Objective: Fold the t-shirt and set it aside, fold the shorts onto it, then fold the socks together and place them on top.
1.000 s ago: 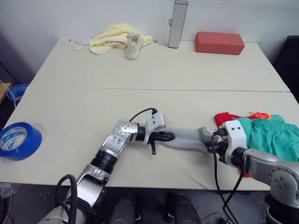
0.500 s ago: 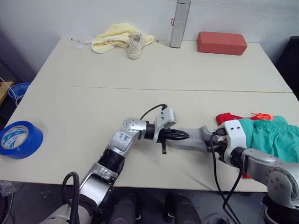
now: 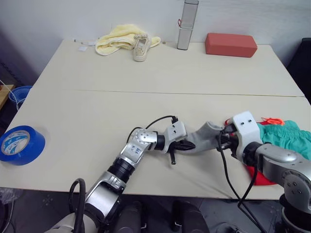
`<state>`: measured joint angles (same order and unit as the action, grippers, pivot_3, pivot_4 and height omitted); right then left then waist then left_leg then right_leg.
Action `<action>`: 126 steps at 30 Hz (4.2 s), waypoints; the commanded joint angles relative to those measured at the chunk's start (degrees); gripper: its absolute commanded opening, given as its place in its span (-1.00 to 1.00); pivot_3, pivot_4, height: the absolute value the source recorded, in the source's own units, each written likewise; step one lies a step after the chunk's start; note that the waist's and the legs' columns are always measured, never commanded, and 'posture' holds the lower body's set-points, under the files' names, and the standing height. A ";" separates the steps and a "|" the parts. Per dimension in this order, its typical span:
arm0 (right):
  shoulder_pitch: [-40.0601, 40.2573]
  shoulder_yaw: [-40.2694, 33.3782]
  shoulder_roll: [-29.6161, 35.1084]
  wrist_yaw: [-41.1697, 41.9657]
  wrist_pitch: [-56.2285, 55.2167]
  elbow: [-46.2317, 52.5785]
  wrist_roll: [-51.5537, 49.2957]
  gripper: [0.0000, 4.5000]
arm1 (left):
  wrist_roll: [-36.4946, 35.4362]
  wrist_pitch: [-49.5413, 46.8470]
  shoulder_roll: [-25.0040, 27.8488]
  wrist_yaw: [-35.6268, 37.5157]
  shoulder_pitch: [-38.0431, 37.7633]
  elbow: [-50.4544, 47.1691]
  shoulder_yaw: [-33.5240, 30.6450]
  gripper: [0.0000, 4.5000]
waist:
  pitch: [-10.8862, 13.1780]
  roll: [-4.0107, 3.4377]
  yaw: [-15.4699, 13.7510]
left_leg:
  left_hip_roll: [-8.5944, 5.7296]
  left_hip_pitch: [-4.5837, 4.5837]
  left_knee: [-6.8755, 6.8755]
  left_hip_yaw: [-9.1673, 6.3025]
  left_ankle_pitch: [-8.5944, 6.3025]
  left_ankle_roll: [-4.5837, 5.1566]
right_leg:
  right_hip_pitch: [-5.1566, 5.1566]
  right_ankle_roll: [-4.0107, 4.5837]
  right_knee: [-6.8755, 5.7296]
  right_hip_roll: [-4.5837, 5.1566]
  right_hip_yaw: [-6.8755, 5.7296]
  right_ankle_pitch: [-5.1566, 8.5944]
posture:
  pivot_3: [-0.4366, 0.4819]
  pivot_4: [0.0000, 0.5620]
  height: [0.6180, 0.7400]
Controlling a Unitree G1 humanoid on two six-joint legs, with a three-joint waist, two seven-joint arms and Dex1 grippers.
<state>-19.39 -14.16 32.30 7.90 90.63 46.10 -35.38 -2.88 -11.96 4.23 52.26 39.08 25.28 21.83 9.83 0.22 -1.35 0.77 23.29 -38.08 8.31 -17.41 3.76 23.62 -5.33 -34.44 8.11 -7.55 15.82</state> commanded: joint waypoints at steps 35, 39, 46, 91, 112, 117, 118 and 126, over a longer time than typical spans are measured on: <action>-4.02 25.22 -4.98 -3.26 -1.14 -0.32 7.08 -0.98 | -10.64 -8.07 11.70 11.11 -3.59 -10.53 -7.95 -1.00 | 0.01 -0.01 1.56 | 0.02 0.00 0.03 0.01 0.04 -0.16 | 0.04 0.04 -0.06 -0.01 -0.02 0.02 | -0.05 -0.47 1.00; -4.48 28.04 -4.19 -2.76 -3.29 -1.03 8.67 -0.98 | -10.65 -8.52 13.40 10.90 -3.77 -10.86 -8.87 -1.00 | 0.01 -0.01 1.56 | 0.02 -0.01 0.03 0.02 0.04 -0.17 | 0.04 0.04 -0.06 -0.01 -0.01 0.02 | -0.05 -0.47 1.00; -4.78 31.95 -3.62 -0.78 -7.97 -2.97 10.78 -0.98 | -16.07 -11.33 15.74 14.83 -4.65 -13.12 -12.17 -1.00 | 0.01 -0.01 1.71 | 0.02 -0.01 0.04 0.02 0.05 -0.21 | 0.06 0.04 -0.08 -0.05 -0.02 0.02 | -0.05 -0.47 1.00; 14.69 24.89 -2.99 33.32 -70.39 -27.16 20.19 -0.99 | -6.78 0.29 5.26 5.24 2.64 0.35 -6.78 -1.00 | 0.28 0.28 0.21 | 0.04 -0.07 -0.11 0.15 0.09 -0.21 | -0.02 -0.04 -0.13 -0.31 -0.01 -0.03 | -0.05 -0.47 1.00; 13.26 13.15 -3.13 33.99 -60.88 -21.04 1.90 -0.99 | -9.09 11.55 7.77 10.65 0.08 0.08 -10.36 -1.00 | 0.28 0.28 0.15 | 0.06 -0.12 -0.11 0.04 0.10 -0.23 | -0.02 0.08 -0.24 -0.11 0.00 -0.01 | -0.05 -0.47 1.00; 10.73 17.01 -4.34 32.20 -61.98 -27.59 7.77 -0.99 | -6.48 9.38 8.27 9.18 -1.44 -1.30 -8.55 -1.00 | 0.27 0.28 -0.04 | 0.01 -0.10 -0.11 0.05 0.09 -0.22 | -0.05 0.08 -0.21 -0.10 -0.03 -0.01 | -0.05 -0.47 1.00; 10.81 17.12 -4.66 31.85 -62.11 -28.77 8.18 -0.99 | -6.01 8.62 8.30 8.42 -1.76 -1.32 -8.38 -1.00 | 0.27 0.28 -0.02 | 0.00 -0.10 -0.11 0.05 0.09 -0.22 | -0.06 0.08 -0.22 -0.10 -0.04 -0.01 | -0.05 -0.47 1.00; 14.87 15.29 -2.47 33.86 -64.96 -31.42 9.93 -0.99 | -1.83 7.80 8.93 3.95 -4.17 0.28 -6.79 -1.00 | 0.26 0.27 -0.02 | -0.01 -0.15 -0.16 0.06 0.12 -0.17 | -0.10 0.06 -0.30 -0.11 -0.03 -0.02 | -0.05 -0.47 1.00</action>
<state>-5.68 3.21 28.81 41.25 26.21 15.18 -25.77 -6.89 -3.97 12.46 57.51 36.25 24.98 14.04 10.09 0.49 -1.37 0.76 23.13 -38.25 8.36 -17.30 3.59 23.49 -5.27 -34.72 8.00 -7.58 15.79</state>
